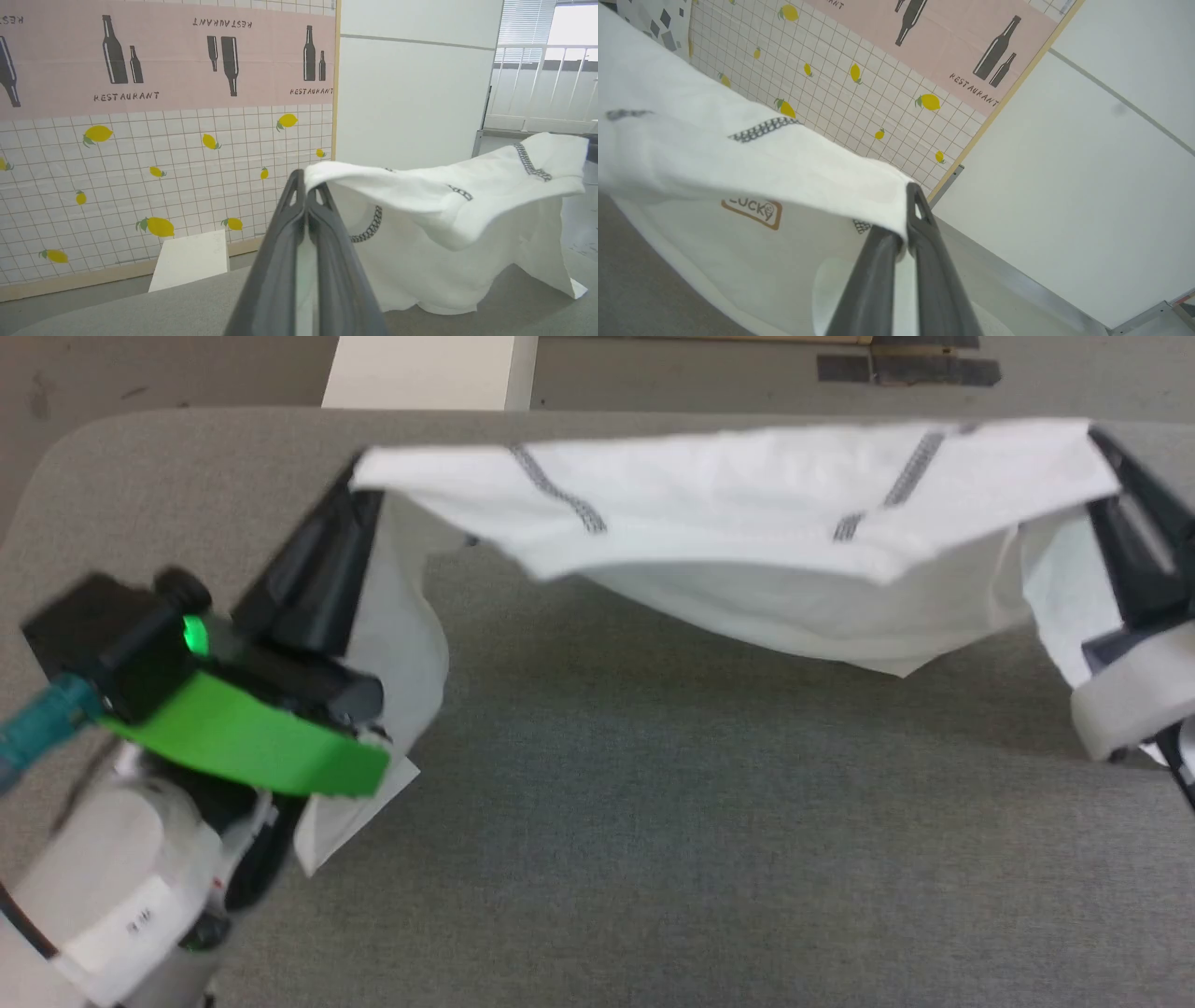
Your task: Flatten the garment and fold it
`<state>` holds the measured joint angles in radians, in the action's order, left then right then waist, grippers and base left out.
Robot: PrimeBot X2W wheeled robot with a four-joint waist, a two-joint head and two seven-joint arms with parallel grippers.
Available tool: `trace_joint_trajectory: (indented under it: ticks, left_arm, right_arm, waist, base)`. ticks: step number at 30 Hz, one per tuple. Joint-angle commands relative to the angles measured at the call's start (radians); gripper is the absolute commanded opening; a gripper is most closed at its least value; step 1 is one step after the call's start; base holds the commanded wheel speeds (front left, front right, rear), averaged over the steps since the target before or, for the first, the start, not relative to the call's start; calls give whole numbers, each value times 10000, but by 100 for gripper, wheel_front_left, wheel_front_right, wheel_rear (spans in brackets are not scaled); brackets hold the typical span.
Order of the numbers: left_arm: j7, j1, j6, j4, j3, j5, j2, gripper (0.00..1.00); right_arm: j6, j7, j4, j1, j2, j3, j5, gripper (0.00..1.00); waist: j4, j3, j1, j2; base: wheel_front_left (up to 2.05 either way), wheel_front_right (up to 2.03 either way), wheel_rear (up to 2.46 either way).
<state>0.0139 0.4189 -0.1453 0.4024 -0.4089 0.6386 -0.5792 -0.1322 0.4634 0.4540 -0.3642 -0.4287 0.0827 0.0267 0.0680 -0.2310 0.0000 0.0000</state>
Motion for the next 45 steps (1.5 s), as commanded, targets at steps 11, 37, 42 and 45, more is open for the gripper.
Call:
trace_joint_trajectory:
  ticks: [11, 37, 42, 45]
  left_arm:
    - [-1686, 2967, -237, 94, 467, -338, -437, 0]
    - [-3679, 8626, -79, -3646, 212, -603, 243, 0]
    - [-3093, 10237, -6, -4968, 105, -1248, 552, 0]
    - [-2504, 11074, -21, -5644, 129, -1558, 772, 0]
  right_arm:
    - [15, 328, -169, -3036, -723, 728, 138, 0]
    - [15, 314, -4555, -9819, -568, 3868, 720, 0]
    - [15, -273, -6186, -11769, -241, 4264, 54, 0]
    - [15, -708, -7103, -12792, -40, 4389, -443, 0]
  waist:
    - [-240, 799, 0, 0]
    - [-917, -1774, 0, 0]
    - [-970, -2902, 0, 0]
    - [-914, -3526, 0, 0]
  base:
    - [0, 0, 0]
    - [0, 0, 0]
    - [0, 0, 0]
    - [0, 0, 0]
